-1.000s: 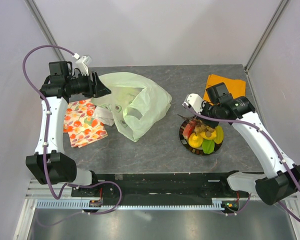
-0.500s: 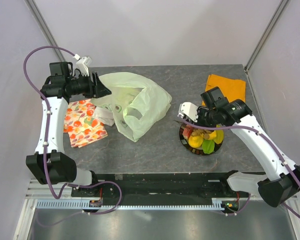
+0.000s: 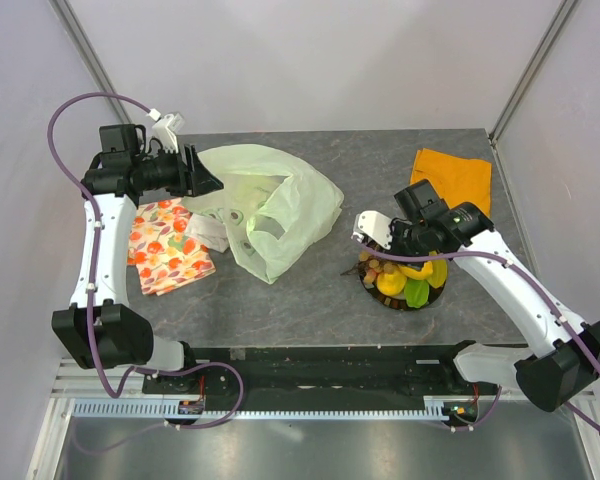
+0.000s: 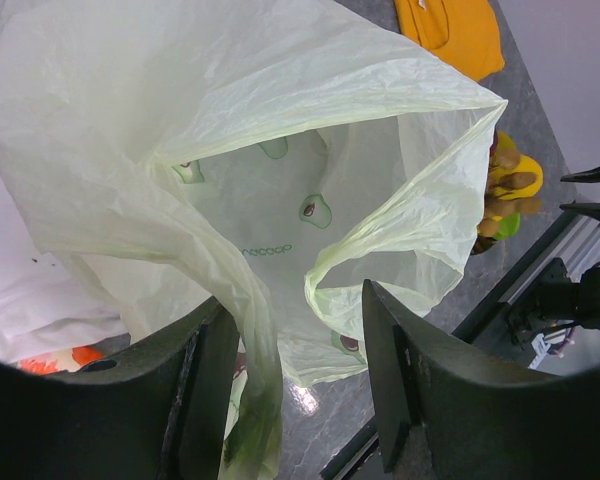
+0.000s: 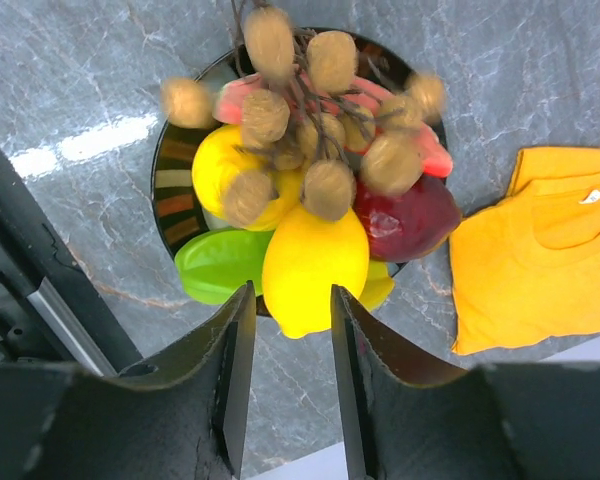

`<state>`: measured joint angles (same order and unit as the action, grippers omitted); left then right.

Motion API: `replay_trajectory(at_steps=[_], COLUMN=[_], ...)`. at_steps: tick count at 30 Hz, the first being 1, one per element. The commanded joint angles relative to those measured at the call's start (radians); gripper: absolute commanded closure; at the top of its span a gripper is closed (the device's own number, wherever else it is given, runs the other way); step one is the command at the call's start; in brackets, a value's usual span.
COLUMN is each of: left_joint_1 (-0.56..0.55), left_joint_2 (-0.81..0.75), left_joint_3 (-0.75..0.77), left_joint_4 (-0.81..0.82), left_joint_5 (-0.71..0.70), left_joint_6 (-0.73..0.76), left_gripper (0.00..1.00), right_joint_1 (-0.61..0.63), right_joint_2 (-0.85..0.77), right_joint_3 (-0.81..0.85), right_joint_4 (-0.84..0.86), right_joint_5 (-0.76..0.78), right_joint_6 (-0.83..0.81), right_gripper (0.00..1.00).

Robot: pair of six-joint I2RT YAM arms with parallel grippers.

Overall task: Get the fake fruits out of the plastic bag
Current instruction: Place the fake fruit on the plate, then adjust the fake fruit on the plate.

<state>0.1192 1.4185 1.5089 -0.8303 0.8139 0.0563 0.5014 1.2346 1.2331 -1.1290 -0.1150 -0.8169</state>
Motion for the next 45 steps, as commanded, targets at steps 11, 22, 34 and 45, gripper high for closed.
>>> replay_trajectory(at_steps=[11,22,34,45], left_joint_1=[0.000,0.000,0.002,0.010], left_joint_2=[0.007,0.010,0.000,-0.021], left_joint_3=[0.016,0.059,0.070,0.059], left_joint_4=[0.031,0.025,0.017,0.008], left_joint_5=[0.030,-0.044,-0.053,-0.061], left_joint_6=[-0.019,-0.026,-0.018,-0.007], left_gripper=[0.42,0.02,0.01,0.02], right_joint_1=[0.005,0.006,0.008,0.006], right_joint_2=[-0.001,0.022,0.086,0.195], right_joint_3=[0.049,0.106,0.072,0.065], right_joint_4=[0.037,0.098,0.155,0.206], right_joint_5=[-0.021,-0.035,-0.091,0.049], right_joint_6=[0.024,0.151,0.235,0.228], right_gripper=[0.52,0.35,0.17,0.18])
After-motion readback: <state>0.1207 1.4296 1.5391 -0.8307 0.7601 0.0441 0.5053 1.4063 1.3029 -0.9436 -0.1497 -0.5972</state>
